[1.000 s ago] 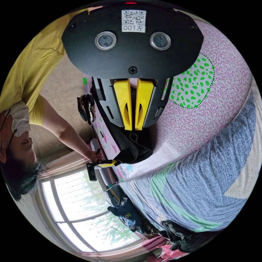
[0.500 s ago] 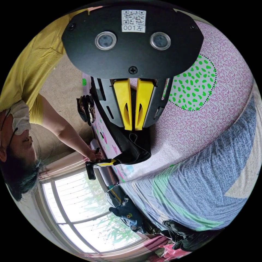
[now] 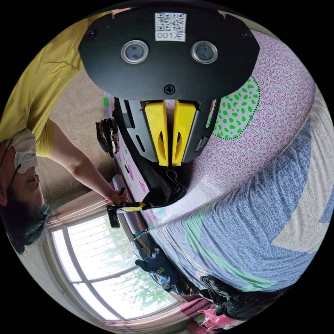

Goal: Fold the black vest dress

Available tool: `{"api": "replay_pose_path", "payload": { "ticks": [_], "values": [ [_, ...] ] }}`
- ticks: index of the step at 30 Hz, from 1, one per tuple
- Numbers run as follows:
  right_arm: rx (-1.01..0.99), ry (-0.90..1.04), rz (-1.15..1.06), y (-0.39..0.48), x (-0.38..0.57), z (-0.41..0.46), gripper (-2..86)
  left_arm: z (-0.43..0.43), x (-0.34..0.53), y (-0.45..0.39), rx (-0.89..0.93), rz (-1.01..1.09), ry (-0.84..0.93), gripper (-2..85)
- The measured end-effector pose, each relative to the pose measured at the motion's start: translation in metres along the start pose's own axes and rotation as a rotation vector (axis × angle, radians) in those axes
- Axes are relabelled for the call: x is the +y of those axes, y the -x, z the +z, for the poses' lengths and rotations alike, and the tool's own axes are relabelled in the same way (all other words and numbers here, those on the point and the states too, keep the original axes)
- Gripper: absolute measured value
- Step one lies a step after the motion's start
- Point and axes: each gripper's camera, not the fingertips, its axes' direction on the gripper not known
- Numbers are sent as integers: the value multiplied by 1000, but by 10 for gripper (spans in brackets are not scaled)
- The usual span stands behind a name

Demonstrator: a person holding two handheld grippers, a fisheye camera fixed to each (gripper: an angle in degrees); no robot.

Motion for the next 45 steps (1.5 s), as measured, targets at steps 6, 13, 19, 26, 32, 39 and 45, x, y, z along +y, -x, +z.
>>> {"api": "replay_pose_path", "payload": {
  "ticks": [6,13,19,26,32,39,45],
  "values": [
    [-2,-9,0,0,11,18,10,-3,-1,4,3,-20,-1,-10],
    [-3,-28,8,-1,32,42,10,-8,-3,8,-6,-34,3,-10],
    [20,-40,11,0,54,63,10,-12,-8,7,-14,-26,5,-10],
    [280,-226,147,1,94,88,10,-14,-11,10,-32,-42,16,-9],
    [224,-475,217,4,160,110,4,-17,-19,8,-53,-34,38,-9],
    [56,-681,226,46,276,167,1,-17,-28,7,-77,-32,69,-9],
    [-52,-768,391,90,407,246,1,-19,-40,3,-94,-33,96,-10]
  ]
}}
